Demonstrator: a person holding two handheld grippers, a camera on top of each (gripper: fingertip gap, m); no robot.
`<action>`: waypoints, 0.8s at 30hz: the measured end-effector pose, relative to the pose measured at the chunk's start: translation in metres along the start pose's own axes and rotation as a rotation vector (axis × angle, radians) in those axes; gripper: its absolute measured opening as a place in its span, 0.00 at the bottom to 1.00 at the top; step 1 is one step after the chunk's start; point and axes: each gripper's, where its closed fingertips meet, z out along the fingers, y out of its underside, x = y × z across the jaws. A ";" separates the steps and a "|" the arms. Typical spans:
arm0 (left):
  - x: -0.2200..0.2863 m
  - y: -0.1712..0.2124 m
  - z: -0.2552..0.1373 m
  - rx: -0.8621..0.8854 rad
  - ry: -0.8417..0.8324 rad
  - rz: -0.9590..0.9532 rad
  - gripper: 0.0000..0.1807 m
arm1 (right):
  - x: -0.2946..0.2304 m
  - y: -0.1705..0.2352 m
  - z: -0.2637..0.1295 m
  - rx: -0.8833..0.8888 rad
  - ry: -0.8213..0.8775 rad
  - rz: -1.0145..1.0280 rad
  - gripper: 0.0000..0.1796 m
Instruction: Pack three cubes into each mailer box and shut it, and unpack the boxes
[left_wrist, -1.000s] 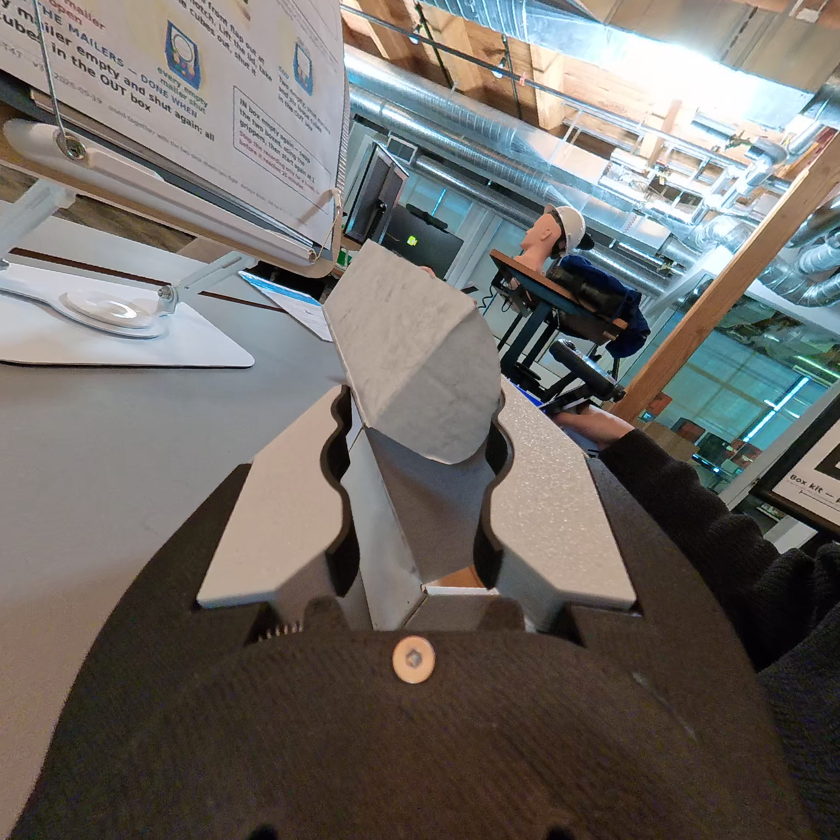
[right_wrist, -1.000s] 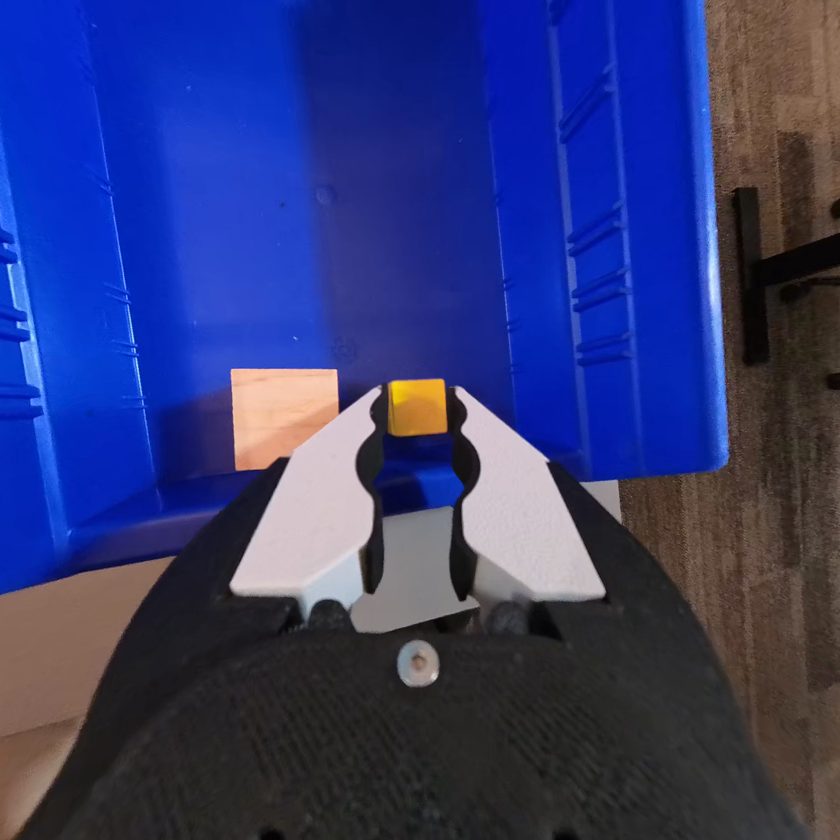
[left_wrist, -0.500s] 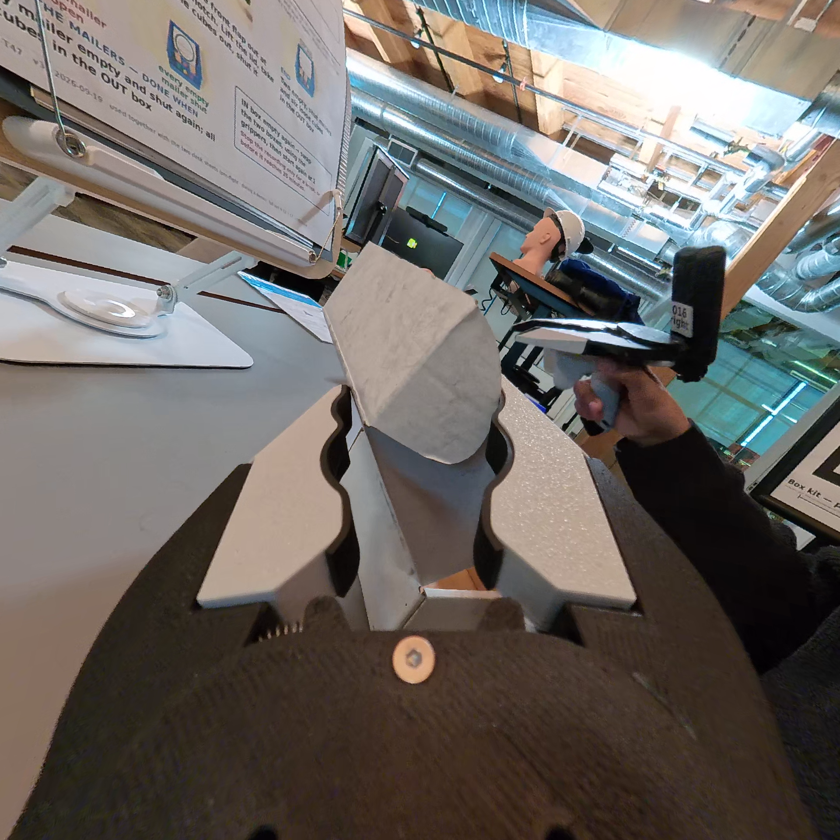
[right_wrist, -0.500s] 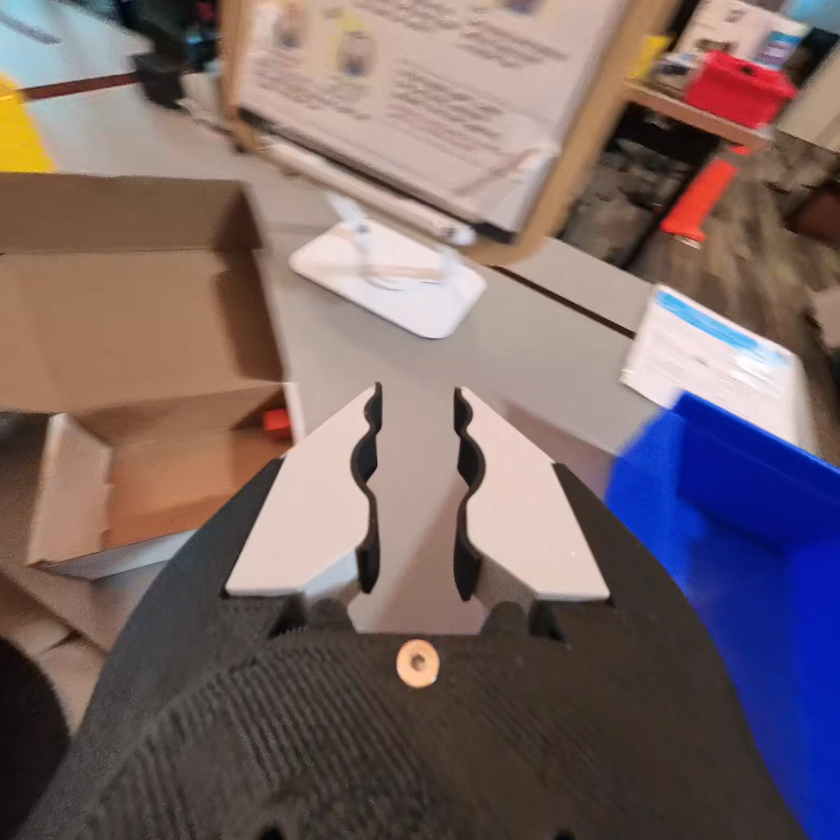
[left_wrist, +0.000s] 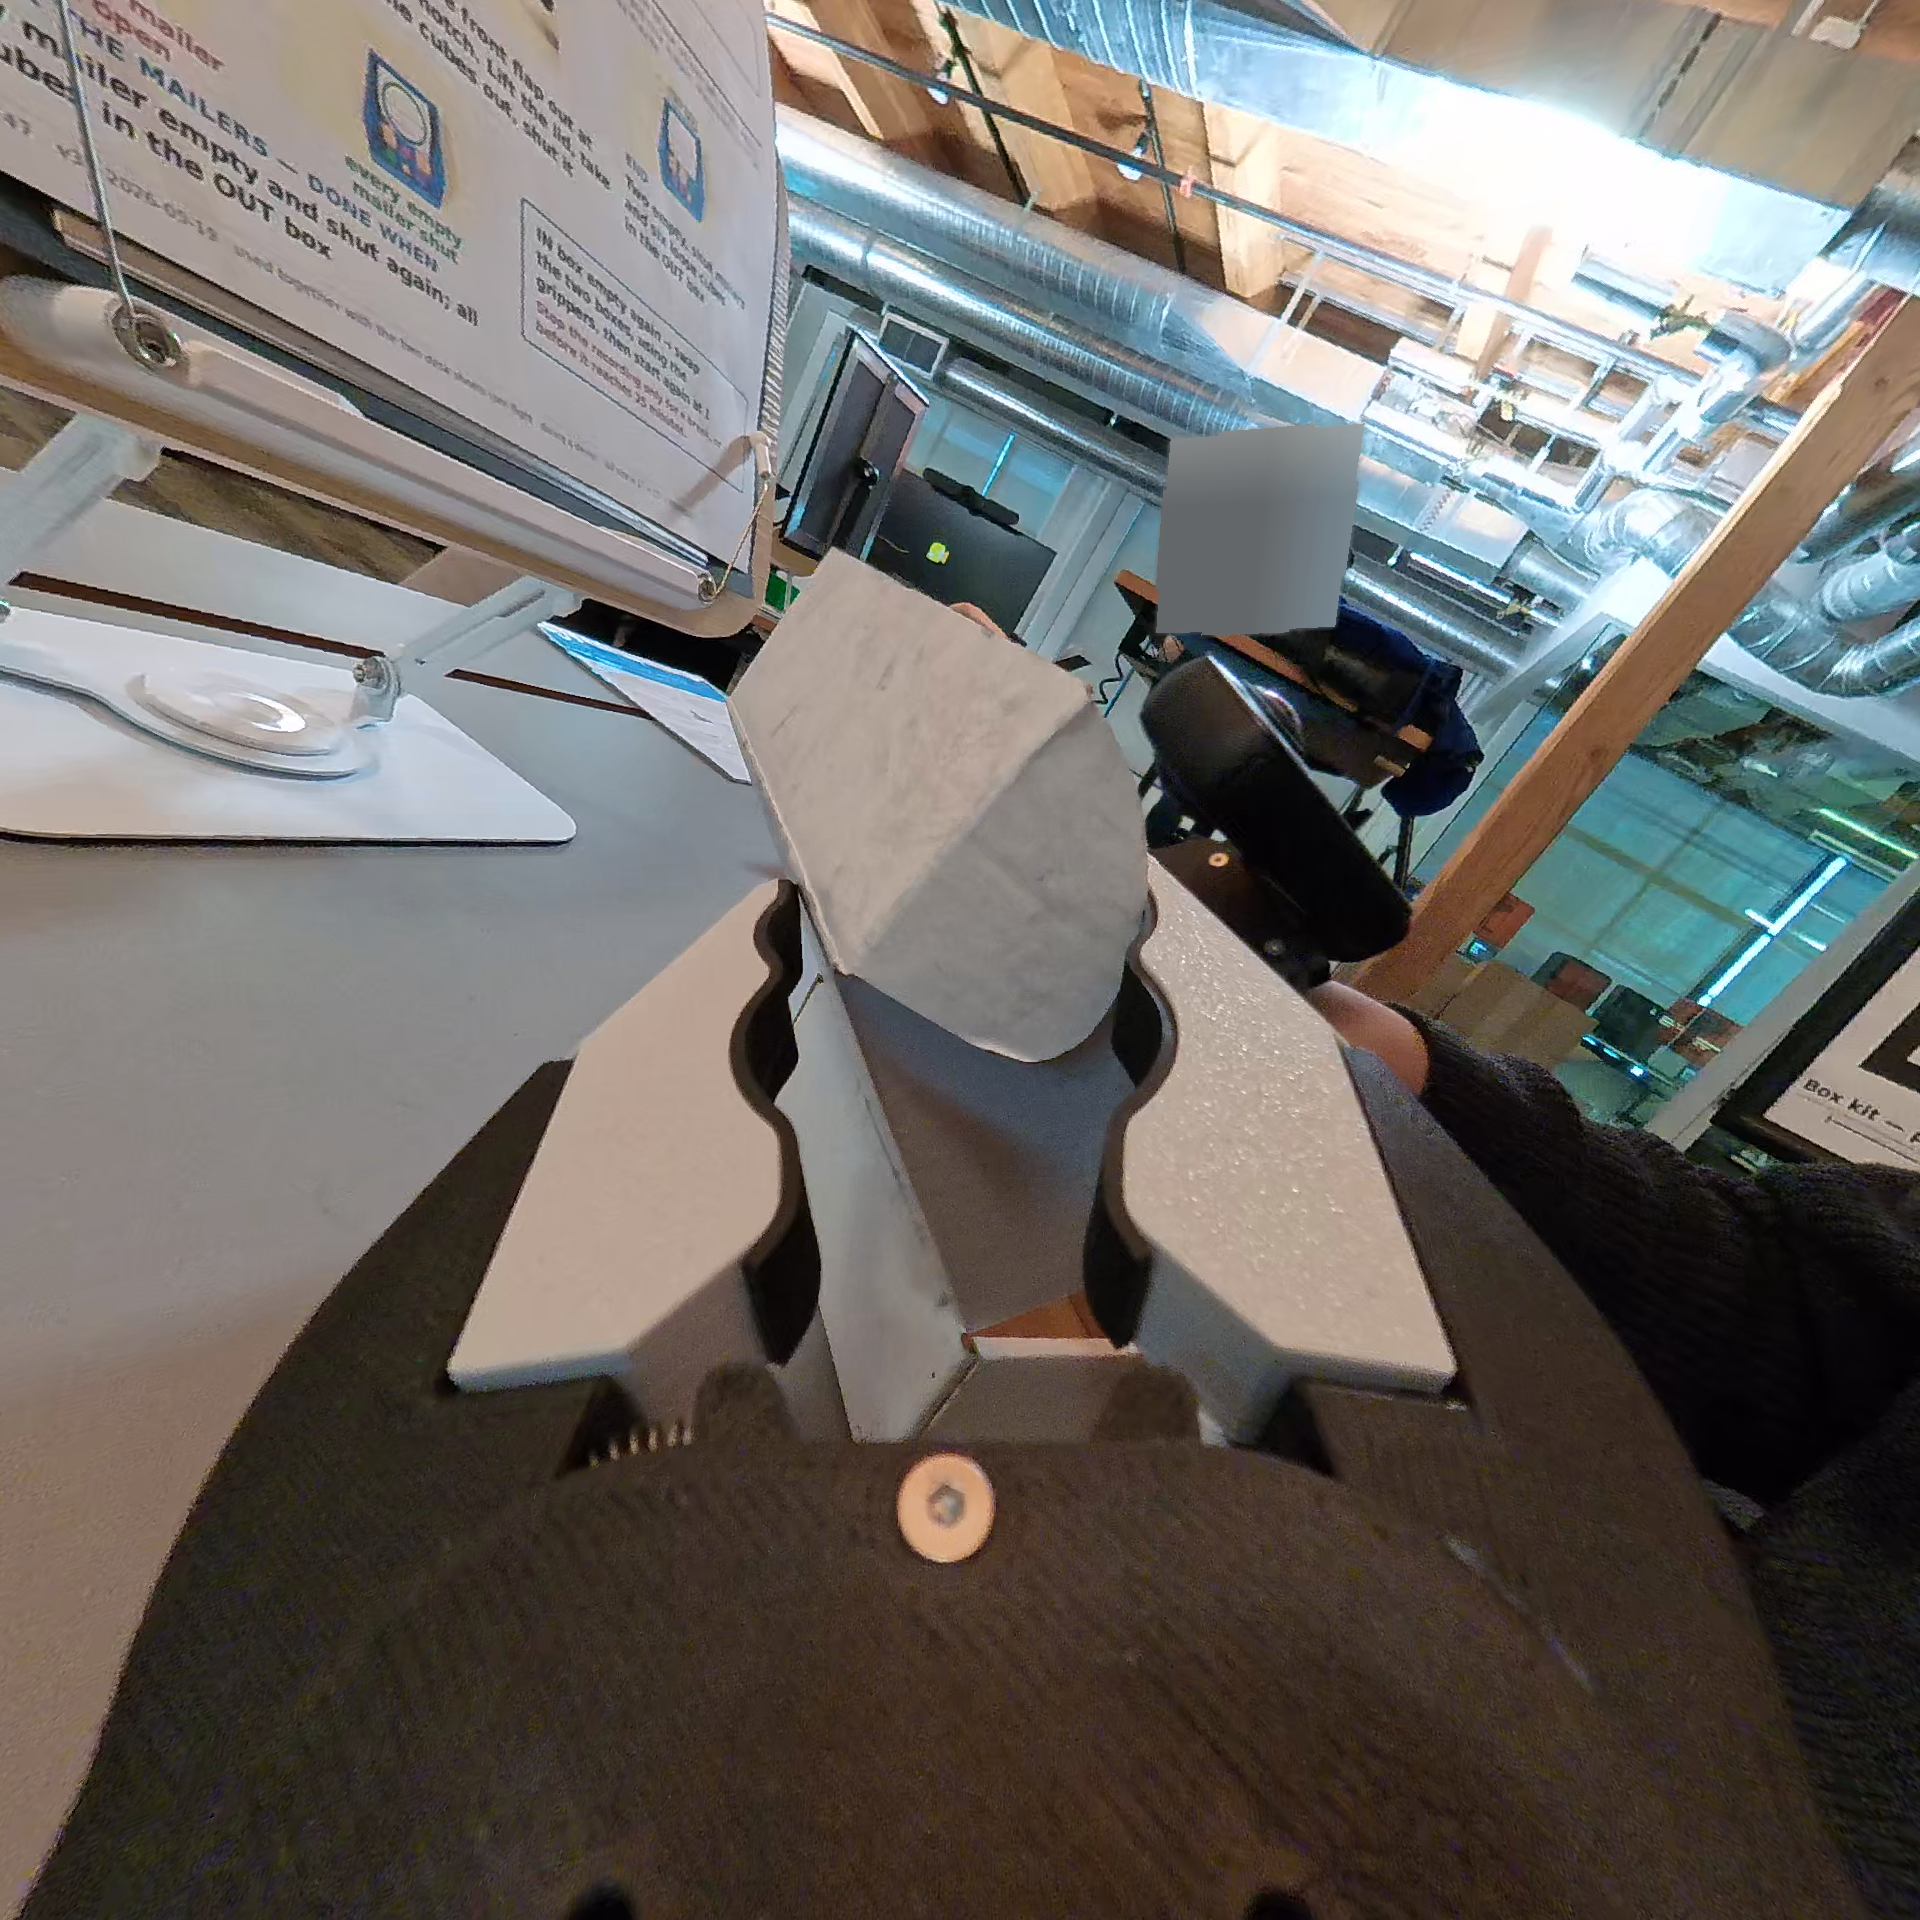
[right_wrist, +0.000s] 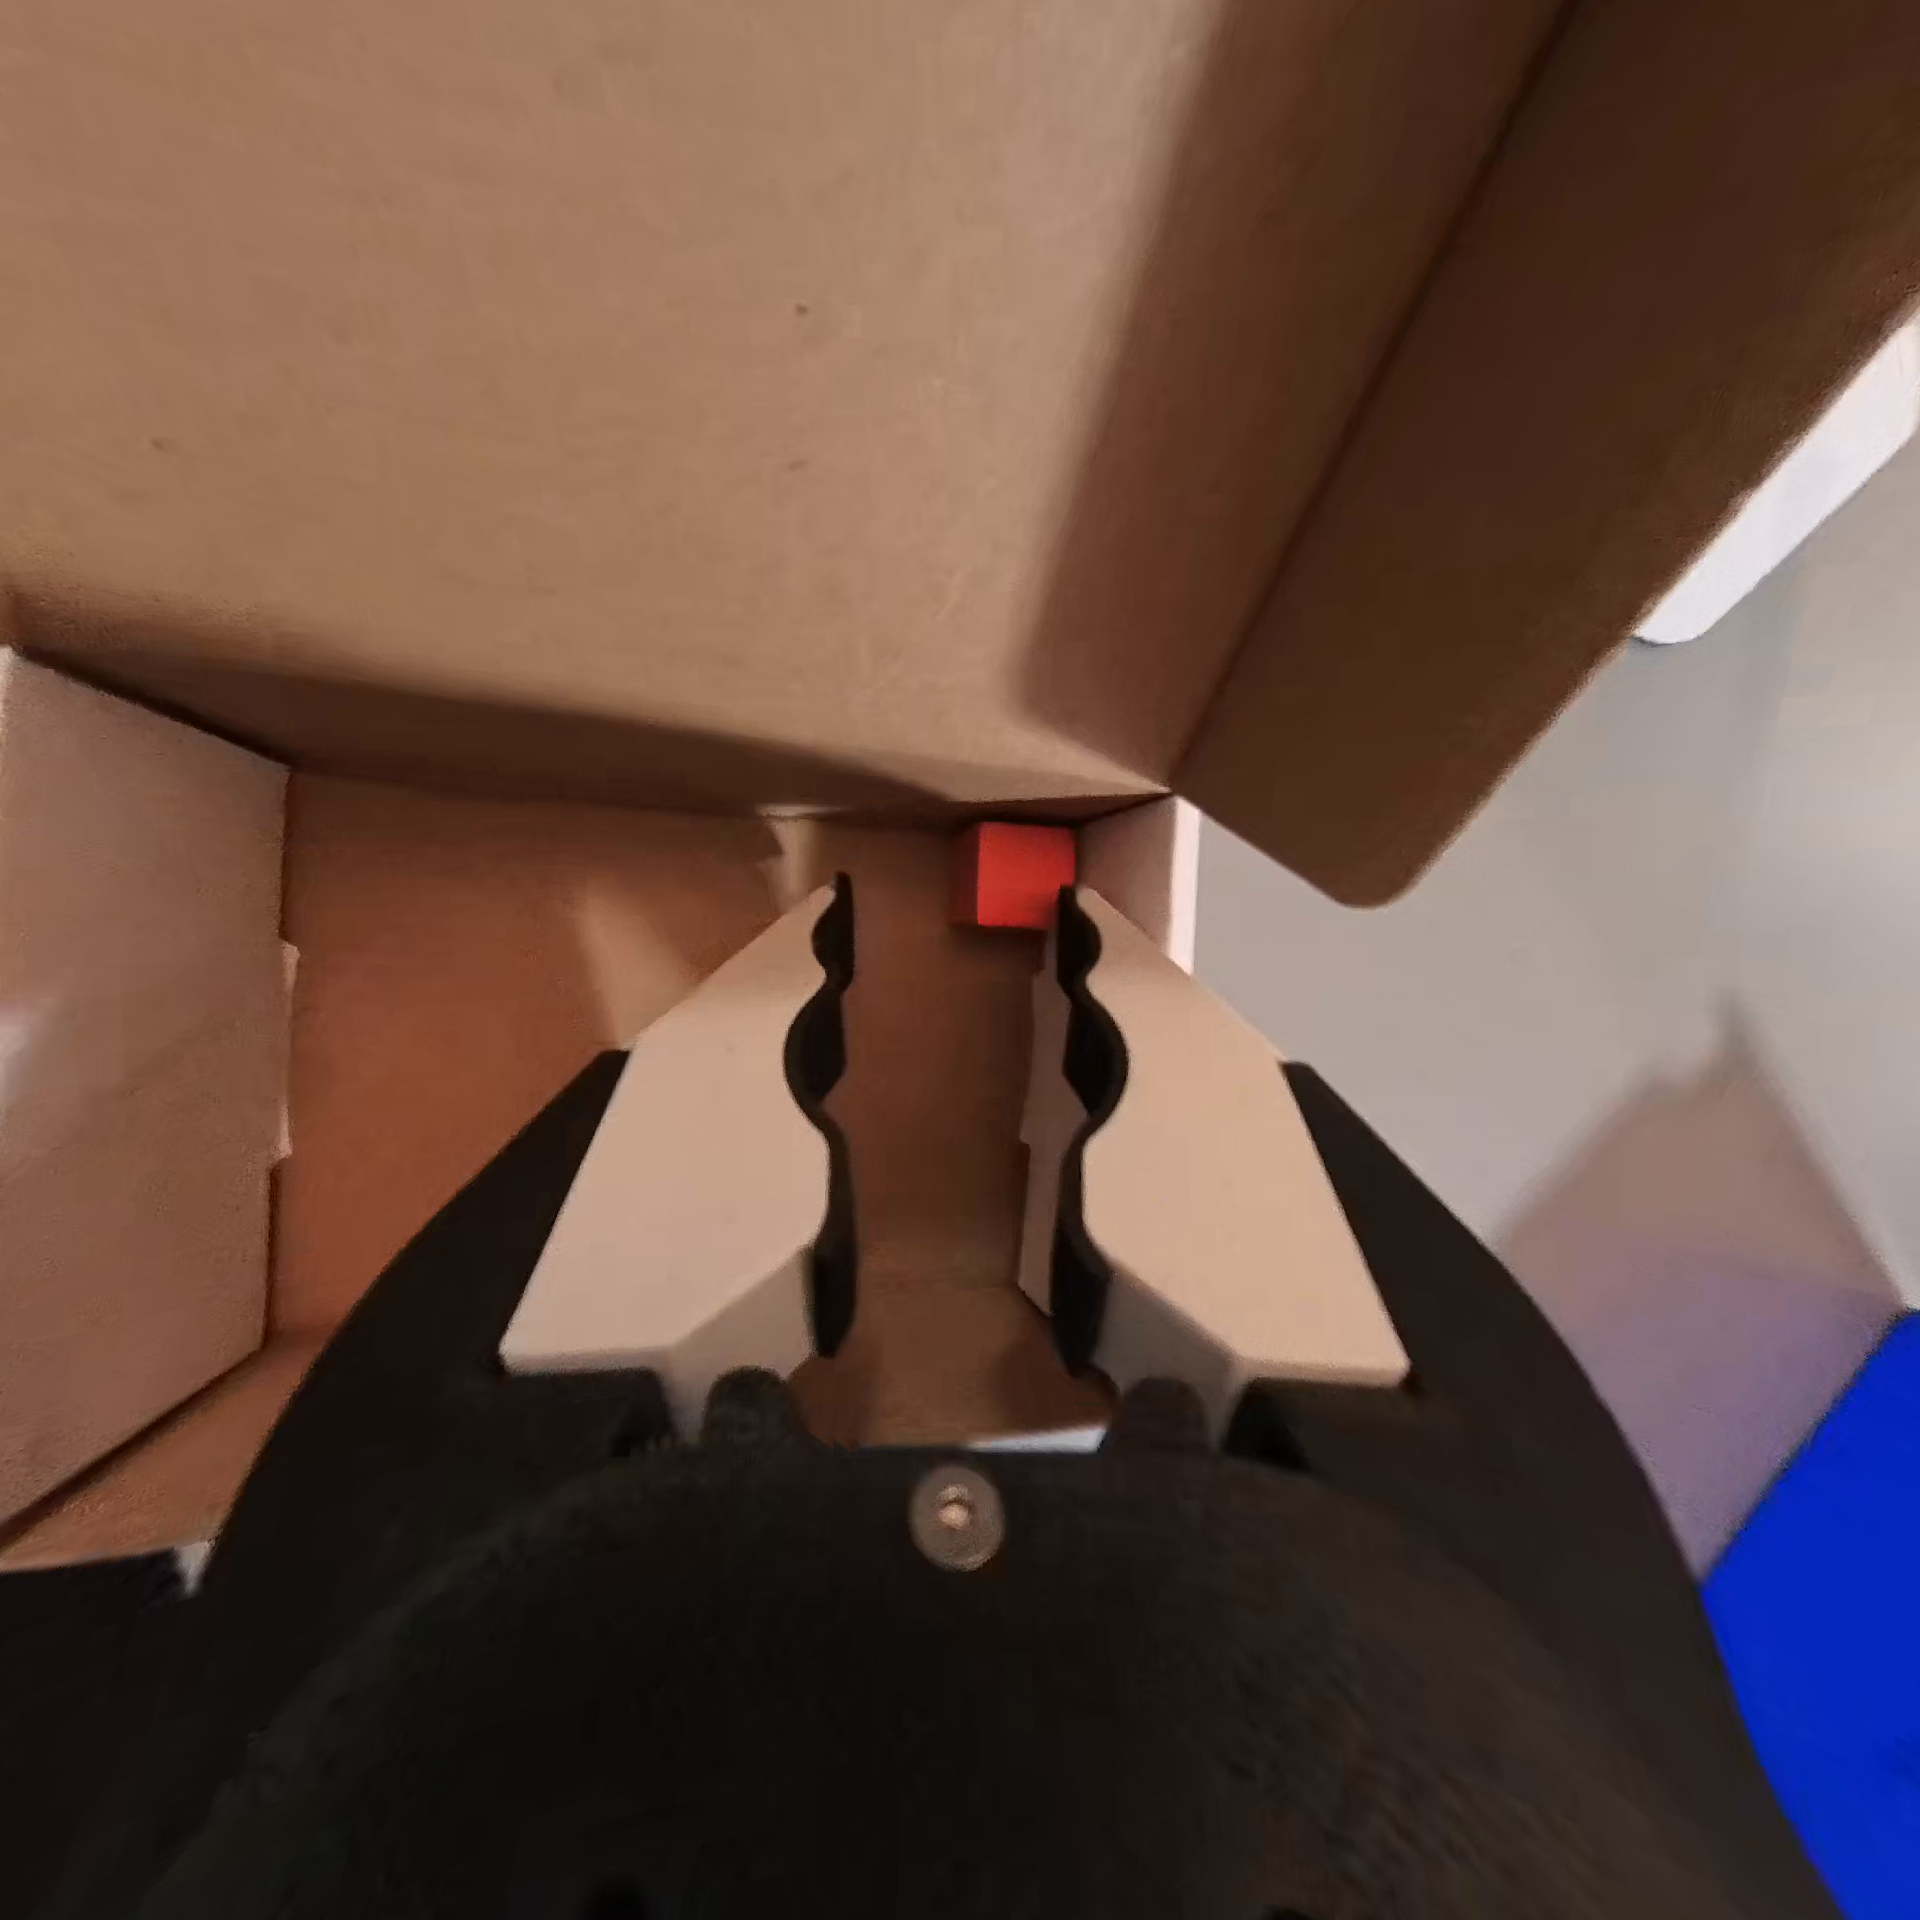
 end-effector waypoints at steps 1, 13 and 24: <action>-0.001 0.000 0.000 0.000 0.000 -0.004 0.33 | -0.001 0.000 0.002 -0.001 -0.017 0.013 0.21; -0.001 0.000 0.000 0.003 0.003 -0.019 0.33 | 0.003 0.004 0.004 -0.023 0.070 -0.043 0.19; 0.000 0.001 0.000 -0.005 0.003 -0.005 0.33 | 0.010 -0.005 -0.012 0.040 0.042 0.049 0.14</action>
